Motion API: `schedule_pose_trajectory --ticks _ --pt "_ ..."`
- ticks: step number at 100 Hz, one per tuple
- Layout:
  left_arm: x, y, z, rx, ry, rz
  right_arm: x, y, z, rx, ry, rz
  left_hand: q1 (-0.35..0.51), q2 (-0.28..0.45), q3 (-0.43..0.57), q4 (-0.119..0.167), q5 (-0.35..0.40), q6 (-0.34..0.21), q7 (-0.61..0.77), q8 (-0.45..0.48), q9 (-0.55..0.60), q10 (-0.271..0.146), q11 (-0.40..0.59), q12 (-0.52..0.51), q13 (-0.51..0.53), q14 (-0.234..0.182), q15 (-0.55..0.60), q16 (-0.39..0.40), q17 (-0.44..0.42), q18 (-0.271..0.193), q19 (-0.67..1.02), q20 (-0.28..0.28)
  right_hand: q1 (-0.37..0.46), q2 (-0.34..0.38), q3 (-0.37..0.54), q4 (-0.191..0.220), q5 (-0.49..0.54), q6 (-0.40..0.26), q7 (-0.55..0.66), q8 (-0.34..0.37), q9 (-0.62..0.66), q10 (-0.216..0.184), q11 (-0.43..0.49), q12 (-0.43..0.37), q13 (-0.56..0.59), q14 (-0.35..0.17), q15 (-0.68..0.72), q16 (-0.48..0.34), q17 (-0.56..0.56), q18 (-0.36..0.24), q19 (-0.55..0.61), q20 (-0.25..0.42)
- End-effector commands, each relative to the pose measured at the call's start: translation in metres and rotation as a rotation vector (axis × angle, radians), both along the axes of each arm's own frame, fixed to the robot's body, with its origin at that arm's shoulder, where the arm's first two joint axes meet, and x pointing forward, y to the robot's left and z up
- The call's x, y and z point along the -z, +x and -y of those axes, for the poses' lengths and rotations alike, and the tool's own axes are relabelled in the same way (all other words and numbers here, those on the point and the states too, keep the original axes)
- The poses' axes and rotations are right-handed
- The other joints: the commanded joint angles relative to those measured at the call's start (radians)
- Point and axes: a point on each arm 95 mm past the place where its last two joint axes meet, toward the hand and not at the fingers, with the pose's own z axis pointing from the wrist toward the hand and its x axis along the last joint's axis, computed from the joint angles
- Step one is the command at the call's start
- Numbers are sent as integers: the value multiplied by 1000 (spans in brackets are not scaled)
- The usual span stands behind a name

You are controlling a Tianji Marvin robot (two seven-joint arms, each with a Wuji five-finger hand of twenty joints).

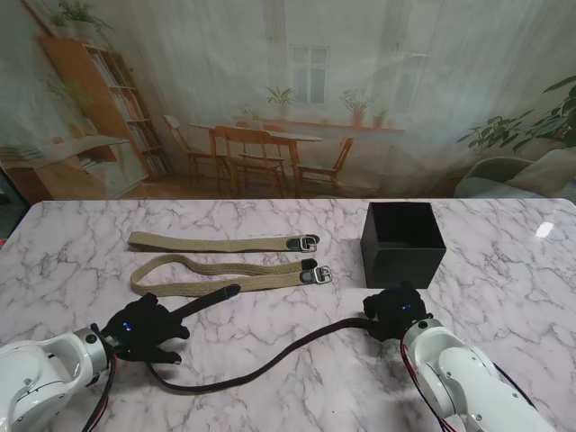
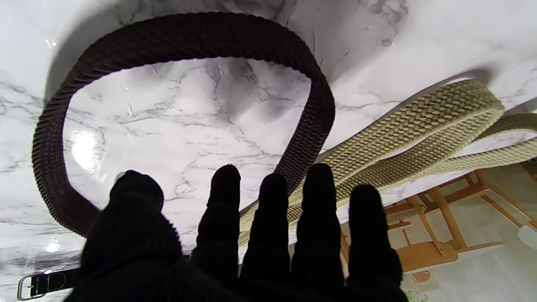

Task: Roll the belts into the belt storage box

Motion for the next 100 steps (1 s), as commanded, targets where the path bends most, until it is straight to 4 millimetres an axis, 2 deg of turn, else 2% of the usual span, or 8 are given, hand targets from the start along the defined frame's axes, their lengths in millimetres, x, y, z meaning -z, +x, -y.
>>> schedule_pose_trajectory --ticks 1,21,28,40,48,66,79,100 --pt "-2 1 -1 -1 10 7 -5 -6 -2 -10 25 14 4 35 -11 12 0 22 -3 1 11 23 1 -5 -1 23 -9 4 -10 42 -11 12 -56 26 -34 35 6 39 -38 37 -30 27 -6 -1 -19 22 -36 11 -19 10 2 1" --pt "-19 10 1 20 -7 70 -25 -13 4 -25 67 110 12 39 -12 12 7 20 3 4 11 21 0 -5 -3 22 -11 4 -11 45 -13 11 -18 99 -85 46 31 41 -68 61 -27 30 9 -8 -11 23 -11 17 -11 14 9 4" --pt "-29 15 3 32 -22 100 -34 -16 10 -32 55 148 15 40 -12 12 8 22 4 5 11 21 0 -5 -2 22 -12 3 -10 45 -13 11 87 122 -99 -48 -1 9 12 -38 -22 23 9 -17 -5 20 -10 13 -8 14 10 2" --pt "-43 22 9 45 -69 147 -47 -20 25 -48 19 189 19 42 -12 13 8 22 5 6 11 22 0 -4 -2 22 -12 3 -10 46 -13 11 165 128 -39 -66 -86 -63 27 -117 -54 19 -19 -26 -19 14 -31 5 -18 21 -8 -6" --pt "-50 26 14 58 -98 164 -53 -25 37 -71 -35 179 20 42 -13 13 12 20 7 7 15 19 2 -3 7 -1 -10 3 -7 46 -10 12 176 175 61 37 -179 -102 -169 -75 -113 13 -65 -40 -53 12 -69 -10 -37 23 -36 -16" --pt "-60 33 24 61 -146 180 -54 -35 59 -115 -87 83 23 43 -14 14 14 20 10 9 18 18 3 -1 3 20 -11 5 -8 49 -10 13 263 119 170 47 -338 -247 -193 -178 -309 39 -158 -104 -137 12 -141 -49 -76 20 -86 -28" --pt "-63 36 30 62 -188 197 -49 -40 74 -134 -45 47 25 43 -14 14 18 18 12 11 21 18 4 0 7 19 -10 6 -7 51 -11 13 305 40 239 53 -332 -290 -162 -199 -361 41 -160 -131 -142 2 -145 -54 -84 20 -99 -30" --pt "-59 40 35 47 -209 190 -36 -47 92 -133 26 -12 25 43 -14 14 19 20 12 12 25 18 5 2 7 20 -11 7 -11 56 -15 12 379 46 282 55 -197 -318 -145 -211 -436 52 -165 -172 -191 12 -172 -70 -115 30 -138 -37"
